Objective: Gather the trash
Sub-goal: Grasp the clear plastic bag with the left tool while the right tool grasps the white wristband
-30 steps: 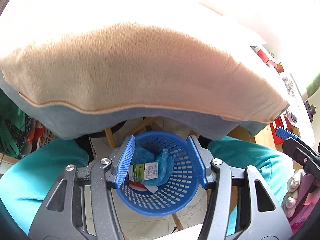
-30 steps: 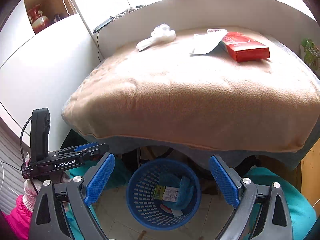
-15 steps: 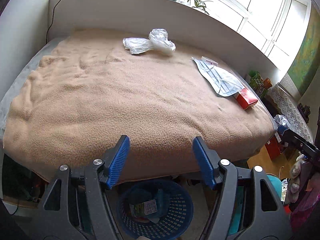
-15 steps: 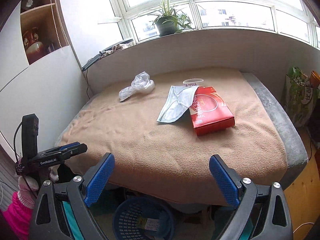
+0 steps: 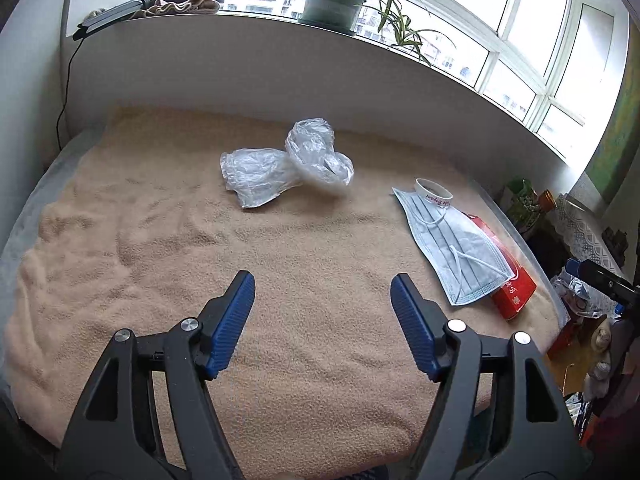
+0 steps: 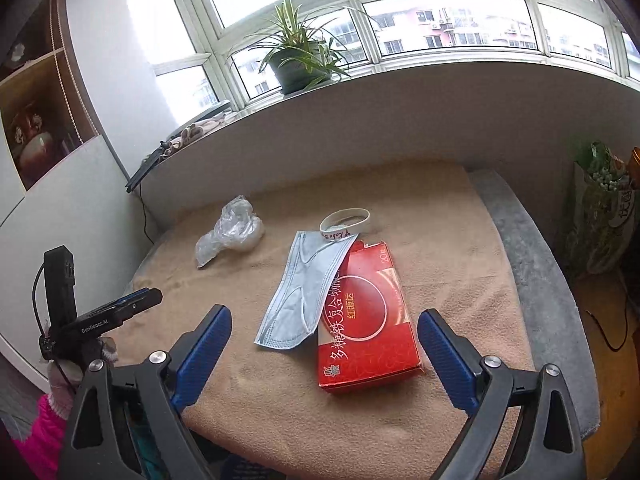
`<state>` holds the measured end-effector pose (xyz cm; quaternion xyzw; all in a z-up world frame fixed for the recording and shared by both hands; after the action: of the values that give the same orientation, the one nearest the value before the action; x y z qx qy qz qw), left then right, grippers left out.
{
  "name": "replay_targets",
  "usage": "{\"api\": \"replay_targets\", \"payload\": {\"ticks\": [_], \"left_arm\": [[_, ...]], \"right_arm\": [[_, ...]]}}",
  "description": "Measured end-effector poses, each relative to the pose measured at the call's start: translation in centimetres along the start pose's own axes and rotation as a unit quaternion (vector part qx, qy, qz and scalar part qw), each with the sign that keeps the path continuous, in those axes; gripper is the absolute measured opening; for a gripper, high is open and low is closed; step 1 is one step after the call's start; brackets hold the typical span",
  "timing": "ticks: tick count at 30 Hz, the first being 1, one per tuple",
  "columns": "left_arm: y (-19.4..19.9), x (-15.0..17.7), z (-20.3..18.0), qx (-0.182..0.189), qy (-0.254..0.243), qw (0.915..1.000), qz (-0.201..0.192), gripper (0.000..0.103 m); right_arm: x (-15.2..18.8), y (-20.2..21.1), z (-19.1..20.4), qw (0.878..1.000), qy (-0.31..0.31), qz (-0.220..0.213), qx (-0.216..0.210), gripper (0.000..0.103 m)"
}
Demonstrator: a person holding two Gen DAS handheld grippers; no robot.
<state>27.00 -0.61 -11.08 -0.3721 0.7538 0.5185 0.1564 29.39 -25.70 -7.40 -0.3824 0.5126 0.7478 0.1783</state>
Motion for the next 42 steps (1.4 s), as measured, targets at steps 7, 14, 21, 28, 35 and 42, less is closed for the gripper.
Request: {"api": "replay_targets", "payload": {"ticks": [7, 14, 21, 28, 35, 42], "left_arm": [[-3.7, -4.5, -1.2, -0.009, -0.007, 0.9999, -0.008, 0.078], [-7.9, -7.4, -1.7, -0.031, -0.018, 0.9994, -0.001, 0.079], [-10.9, -9.5, -1.4, -0.045, -0.02, 0.9988, 0.003, 0.079], [-14.0, -10.5, -1.2, -0.053, -0.013, 0.9983, 0.017, 0.079], [-16.4, -9.9, -0.9, -0.059, -0.011, 0.9976, 0.033, 0.068], [-15.4, -9.8, -1.4, -0.062, -0.035, 0.9971, 0.024, 0.032]], "right_arm": [[-4.0, -4.8, -2.8, 0.999, -0.018, 0.025, -0.022, 0.084], [-5.9, -11.6, -4.6, 0.996, -0.027, 0.082, -0.017, 0.065], [-5.6, -16.8, -6.7, 0.987, -0.086, 0.13, -0.025, 0.048], [-4.8, -18.8, -6.8, 0.985, -0.068, 0.16, -0.001, 0.038], [-4.6, -18.8, -7.2, 0.985, -0.07, 0.158, 0.008, 0.018], [-4.9, -18.2, -7.4, 0.988, -0.074, 0.139, 0.004, 0.002]]}}
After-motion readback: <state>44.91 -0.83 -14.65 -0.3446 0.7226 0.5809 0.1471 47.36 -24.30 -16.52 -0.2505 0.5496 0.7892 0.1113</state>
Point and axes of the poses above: each gripper's, at about its wrist camera, not at the fingertips, and y roughly against the way its jaws point, z to its left, x to its underside, the point moved 9 cm from there along -y, roughly the way its jaws point, and after that the axes turned 13 degrees about y, right-handed, at the moved point
